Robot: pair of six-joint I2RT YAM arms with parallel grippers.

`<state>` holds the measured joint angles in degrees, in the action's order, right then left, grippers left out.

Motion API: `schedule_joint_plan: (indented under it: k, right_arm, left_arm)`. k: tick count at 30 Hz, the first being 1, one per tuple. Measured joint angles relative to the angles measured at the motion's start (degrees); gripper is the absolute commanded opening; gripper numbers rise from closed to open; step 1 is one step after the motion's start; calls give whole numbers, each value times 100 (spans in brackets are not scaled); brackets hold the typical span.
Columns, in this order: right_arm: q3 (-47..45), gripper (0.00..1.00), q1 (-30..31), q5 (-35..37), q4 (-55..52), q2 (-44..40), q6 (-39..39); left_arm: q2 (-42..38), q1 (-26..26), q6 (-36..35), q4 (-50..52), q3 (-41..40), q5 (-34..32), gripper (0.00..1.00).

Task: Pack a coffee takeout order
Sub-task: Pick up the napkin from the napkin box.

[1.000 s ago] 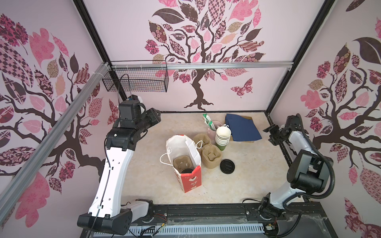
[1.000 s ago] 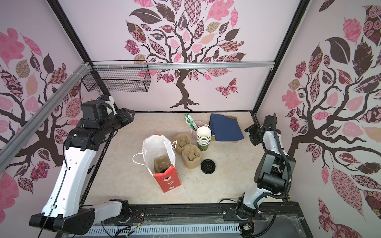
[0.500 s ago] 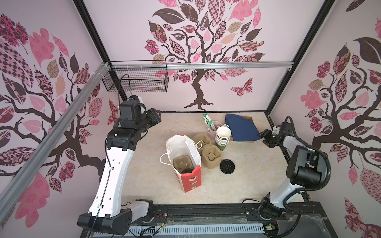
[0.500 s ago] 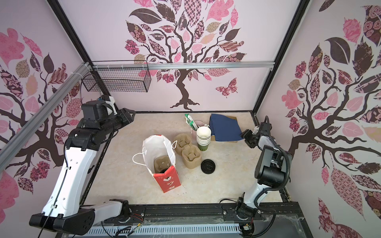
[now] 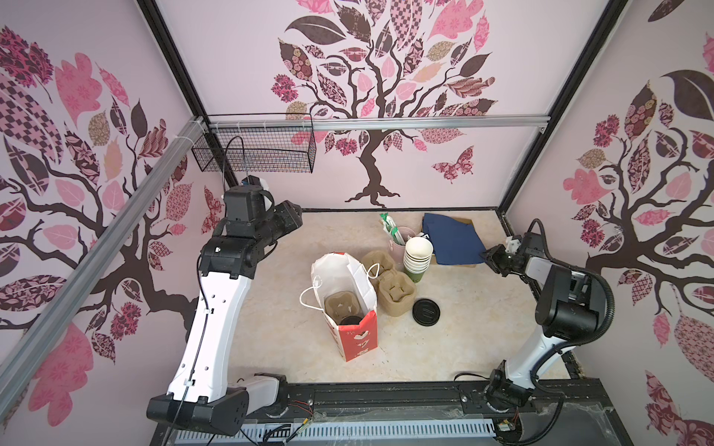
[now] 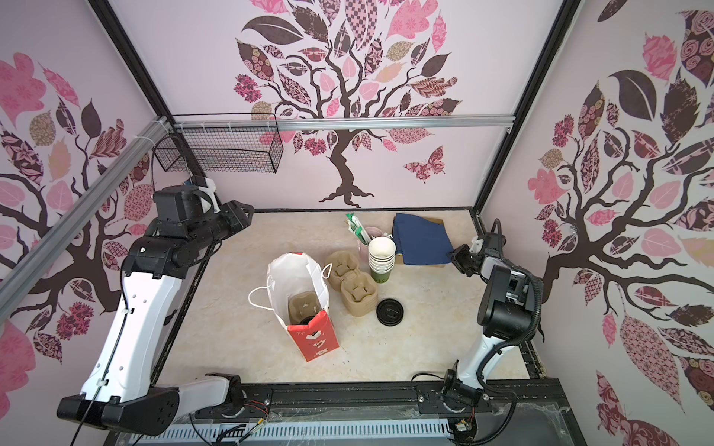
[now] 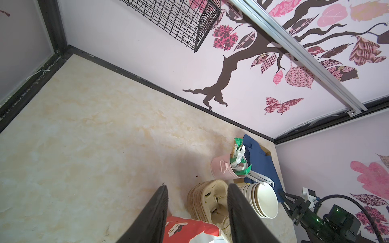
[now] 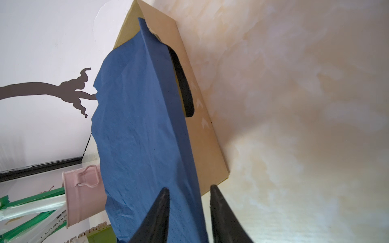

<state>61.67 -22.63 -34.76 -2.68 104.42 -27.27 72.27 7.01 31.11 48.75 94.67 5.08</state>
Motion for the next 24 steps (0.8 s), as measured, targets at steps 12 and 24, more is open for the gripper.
schedule_joint_plan:
  k: [12, 24]
  right_arm:
    - [11, 0, 0, -83, 122, -2, -81]
    - [332, 0, 0, 2, -186, -369, -92]
  left_arm:
    - [0, 0, -76, 4, 7, -52, 49]
    - [0, 0, -96, 4, 7, -57, 49]
